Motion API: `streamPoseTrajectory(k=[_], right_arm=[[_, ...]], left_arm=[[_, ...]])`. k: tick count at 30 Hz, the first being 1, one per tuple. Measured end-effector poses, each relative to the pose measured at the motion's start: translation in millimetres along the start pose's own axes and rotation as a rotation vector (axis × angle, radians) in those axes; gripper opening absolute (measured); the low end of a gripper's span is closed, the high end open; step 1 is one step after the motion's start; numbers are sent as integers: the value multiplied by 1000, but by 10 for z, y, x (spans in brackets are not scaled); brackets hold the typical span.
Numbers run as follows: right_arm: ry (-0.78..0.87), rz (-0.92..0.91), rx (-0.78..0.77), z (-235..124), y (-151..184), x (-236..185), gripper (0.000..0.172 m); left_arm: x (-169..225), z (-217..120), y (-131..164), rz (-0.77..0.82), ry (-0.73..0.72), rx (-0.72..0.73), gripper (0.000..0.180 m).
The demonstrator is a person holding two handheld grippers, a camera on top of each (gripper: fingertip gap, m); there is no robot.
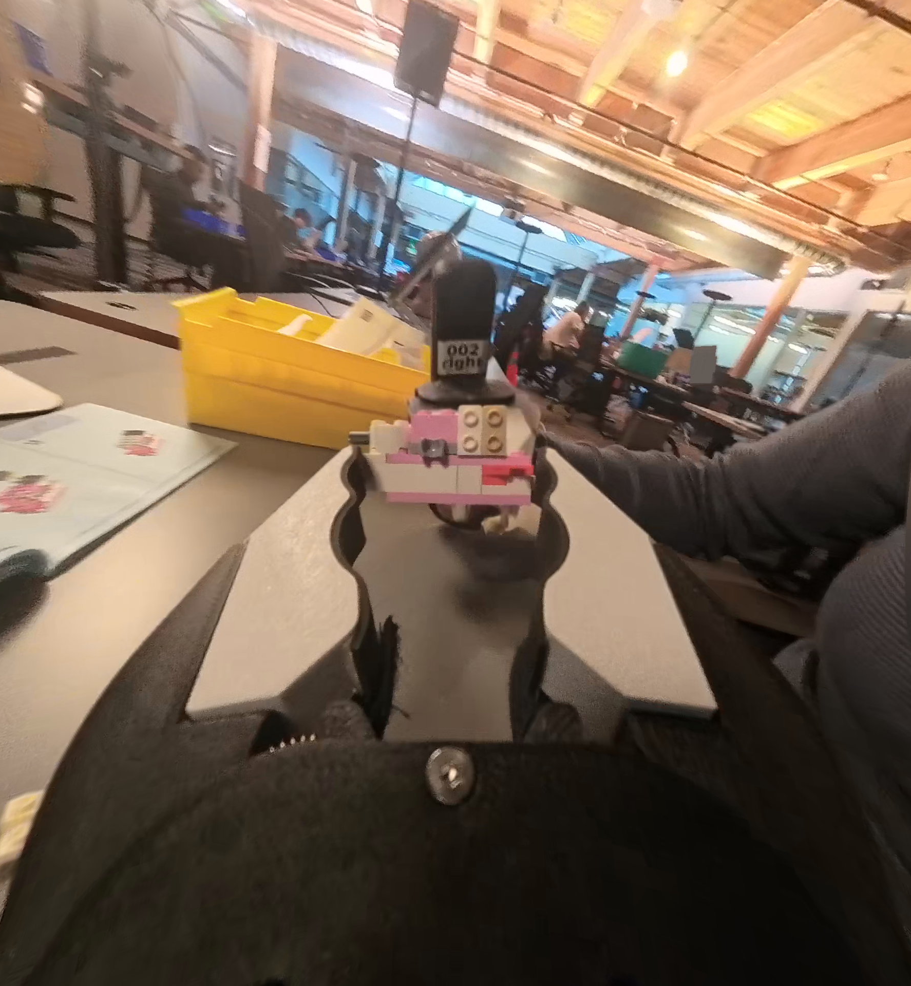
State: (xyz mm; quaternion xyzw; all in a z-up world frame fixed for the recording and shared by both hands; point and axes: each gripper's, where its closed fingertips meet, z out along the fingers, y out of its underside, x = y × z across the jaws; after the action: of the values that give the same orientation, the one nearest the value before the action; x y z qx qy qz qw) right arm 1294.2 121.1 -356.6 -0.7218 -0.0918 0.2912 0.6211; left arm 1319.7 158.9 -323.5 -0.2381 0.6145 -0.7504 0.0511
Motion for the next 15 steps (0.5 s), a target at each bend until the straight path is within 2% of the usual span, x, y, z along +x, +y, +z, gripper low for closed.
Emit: streamPoseTrajectory(k=[6, 15], right_arm=[[-109, 25, -375, 174, 505, 106, 0], [-161, -22, -554, 65, 752, 123, 0]], left_arm=[[-133, -164, -165, -27, -51, 90, 63], [-99, -111, -107, -25, -33, 62, 63]])
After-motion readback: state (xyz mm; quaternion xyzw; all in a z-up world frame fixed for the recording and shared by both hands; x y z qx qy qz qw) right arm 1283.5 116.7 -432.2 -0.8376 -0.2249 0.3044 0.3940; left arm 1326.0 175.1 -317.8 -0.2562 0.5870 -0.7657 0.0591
